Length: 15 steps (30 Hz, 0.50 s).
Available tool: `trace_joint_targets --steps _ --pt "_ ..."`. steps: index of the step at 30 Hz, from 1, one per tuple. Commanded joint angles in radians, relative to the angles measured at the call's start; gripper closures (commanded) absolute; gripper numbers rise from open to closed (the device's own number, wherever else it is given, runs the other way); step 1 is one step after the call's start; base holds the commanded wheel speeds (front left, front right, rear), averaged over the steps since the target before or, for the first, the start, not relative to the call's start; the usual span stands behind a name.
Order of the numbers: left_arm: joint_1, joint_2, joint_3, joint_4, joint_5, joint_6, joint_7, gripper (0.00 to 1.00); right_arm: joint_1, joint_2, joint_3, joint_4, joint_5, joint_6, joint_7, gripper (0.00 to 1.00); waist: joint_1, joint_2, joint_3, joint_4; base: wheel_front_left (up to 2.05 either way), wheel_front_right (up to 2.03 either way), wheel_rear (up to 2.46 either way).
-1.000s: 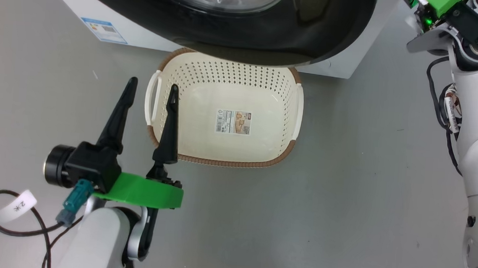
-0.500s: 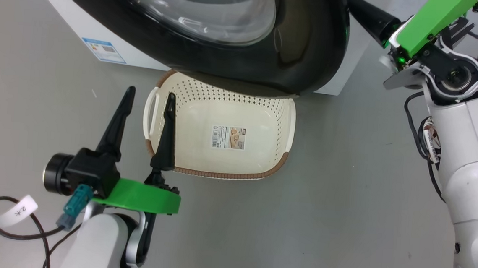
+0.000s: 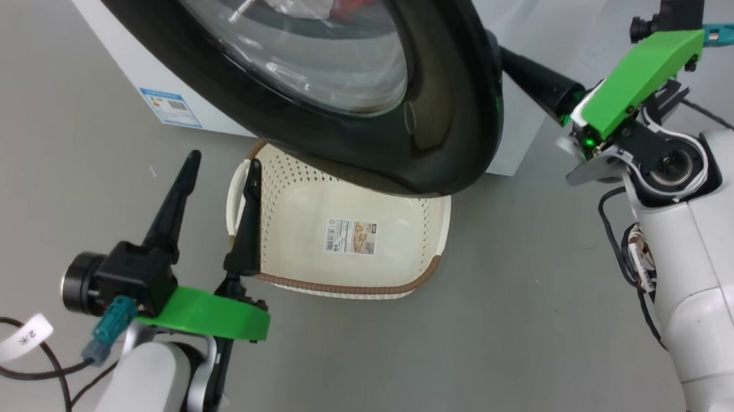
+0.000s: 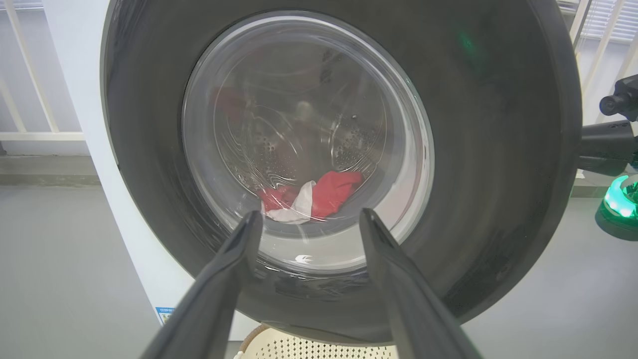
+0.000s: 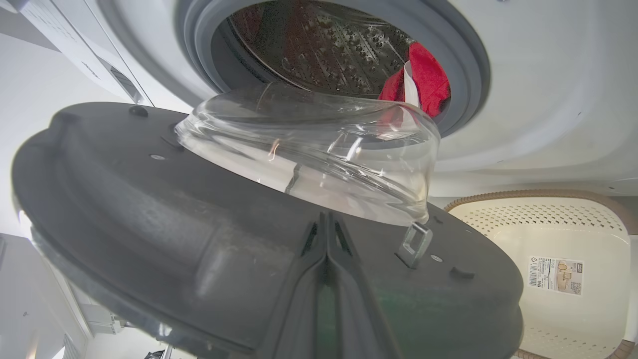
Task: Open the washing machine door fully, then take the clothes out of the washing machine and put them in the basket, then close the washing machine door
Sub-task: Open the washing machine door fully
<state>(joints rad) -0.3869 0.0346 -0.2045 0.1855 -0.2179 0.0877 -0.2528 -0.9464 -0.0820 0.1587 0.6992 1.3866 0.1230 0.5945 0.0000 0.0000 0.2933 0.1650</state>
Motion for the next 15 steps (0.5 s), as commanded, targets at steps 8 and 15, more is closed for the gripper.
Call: trace_joint_targets --steps 8,15 --pt "0.032 0.016 0.047 -0.027 0.011 0.0 -0.009 0.0 0.078 0.032 0.044 -0.071 0.03 0.008 0.038 1.0 0.0 0.0 -0.04 0.001 0.0 0.0 0.0" --pt "0.044 0.016 0.047 -0.033 0.009 0.001 -0.009 0.0 0.133 0.032 0.083 -0.131 0.063 0.008 0.05 1.0 0.0 0.0 -0.06 0.011 0.0 0.0 0.0"
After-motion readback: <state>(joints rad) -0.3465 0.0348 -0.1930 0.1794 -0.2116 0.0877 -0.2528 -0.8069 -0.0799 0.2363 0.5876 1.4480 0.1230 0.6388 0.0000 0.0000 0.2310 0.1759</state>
